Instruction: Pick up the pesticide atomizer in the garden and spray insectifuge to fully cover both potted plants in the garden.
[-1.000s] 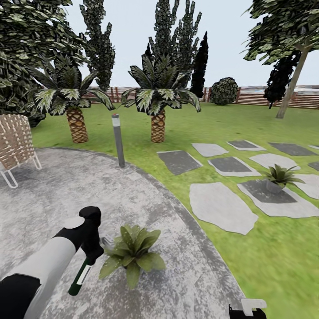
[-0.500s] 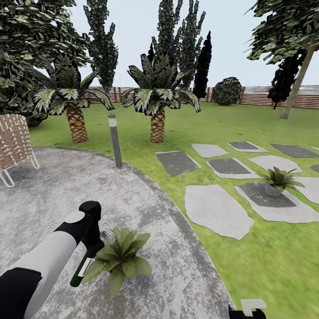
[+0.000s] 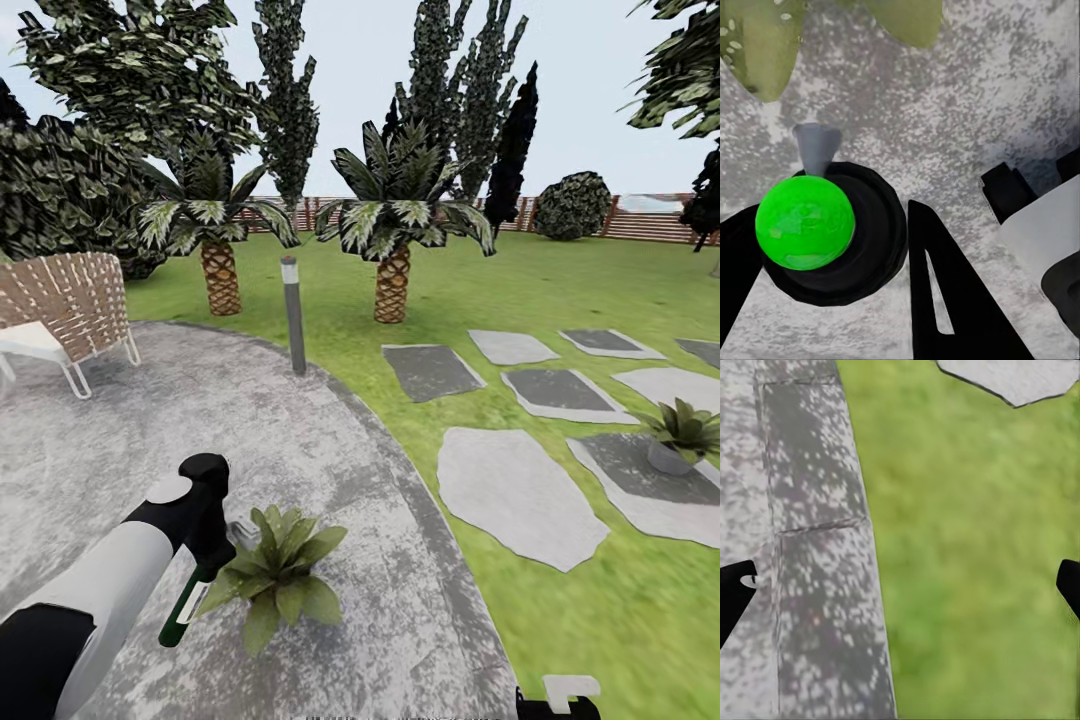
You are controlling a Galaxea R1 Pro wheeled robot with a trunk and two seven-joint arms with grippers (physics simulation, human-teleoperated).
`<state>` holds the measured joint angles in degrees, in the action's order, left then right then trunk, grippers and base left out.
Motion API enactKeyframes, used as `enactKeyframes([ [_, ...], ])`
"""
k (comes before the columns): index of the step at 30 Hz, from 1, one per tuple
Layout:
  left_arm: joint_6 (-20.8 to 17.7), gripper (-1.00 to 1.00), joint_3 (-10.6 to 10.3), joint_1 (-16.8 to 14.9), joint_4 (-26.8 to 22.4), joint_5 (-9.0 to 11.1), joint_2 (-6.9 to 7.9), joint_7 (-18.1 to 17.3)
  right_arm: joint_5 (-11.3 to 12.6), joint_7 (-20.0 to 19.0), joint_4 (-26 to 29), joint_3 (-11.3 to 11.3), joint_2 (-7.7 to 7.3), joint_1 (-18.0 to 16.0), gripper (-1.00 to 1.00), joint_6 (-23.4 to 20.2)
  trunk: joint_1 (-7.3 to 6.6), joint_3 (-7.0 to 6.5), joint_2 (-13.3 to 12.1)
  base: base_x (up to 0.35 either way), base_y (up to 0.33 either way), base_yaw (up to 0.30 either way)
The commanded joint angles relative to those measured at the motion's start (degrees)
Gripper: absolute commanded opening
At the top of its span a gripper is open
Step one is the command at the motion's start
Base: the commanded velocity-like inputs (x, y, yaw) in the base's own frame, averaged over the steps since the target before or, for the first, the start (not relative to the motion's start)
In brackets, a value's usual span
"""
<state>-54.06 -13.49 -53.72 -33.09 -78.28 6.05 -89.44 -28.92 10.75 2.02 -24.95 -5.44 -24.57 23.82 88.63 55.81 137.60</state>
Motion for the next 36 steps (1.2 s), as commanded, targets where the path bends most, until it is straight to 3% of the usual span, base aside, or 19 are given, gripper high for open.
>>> enactKeyframes([
  [1, -0.55, -1.0, -0.3, -0.04, -0.05, -0.38, 0.02, -0.56, -0.61, 0.28, -0.09, -0.36, -0.01, -0.04, 1.0, 0.17, -0.03, 0.06, 0.03, -0.174, -0.251, 0.278],
  [9, -0.6, -1.0, -0.32, 0.45, 0.01, -0.38, 0.01, -0.56, -0.61, 0.25, -0.09, -0.36, -0.01, -0.04, 1.0, 0.17, -0.03, 0.06, 0.03, -0.112, -0.253, 0.263],
  [24, -0.08, -1.0, 0.08, 3.66, 0.84, -0.38, 1.3, -0.56, -0.61, 0.26, -0.09, -0.36, -0.42, -0.04, 1.0, 0.17, -0.03, 0.06, 0.03, 0.189, -0.218, 0.013],
  [29, -0.08, -1.0, -0.01, 3.71, 0.85, -0.38, 1.3, -0.56, -0.53, 0.32, -0.01, -0.36, -0.42, -0.04, 1.0, 0.17, -0.03, 0.06, 0.03, 0.022, -0.028, 0.001],
  [36, -0.33, -1.0, -0.31, 3.8, 0.92, -0.38, 1.77, -0.56, -0.52, 0.33, 0.08, -0.39, -0.36, -0.04, 1.0, 0.17, -0.03, 0.2, 0.03, 0.0, -0.001, 0.227],
])
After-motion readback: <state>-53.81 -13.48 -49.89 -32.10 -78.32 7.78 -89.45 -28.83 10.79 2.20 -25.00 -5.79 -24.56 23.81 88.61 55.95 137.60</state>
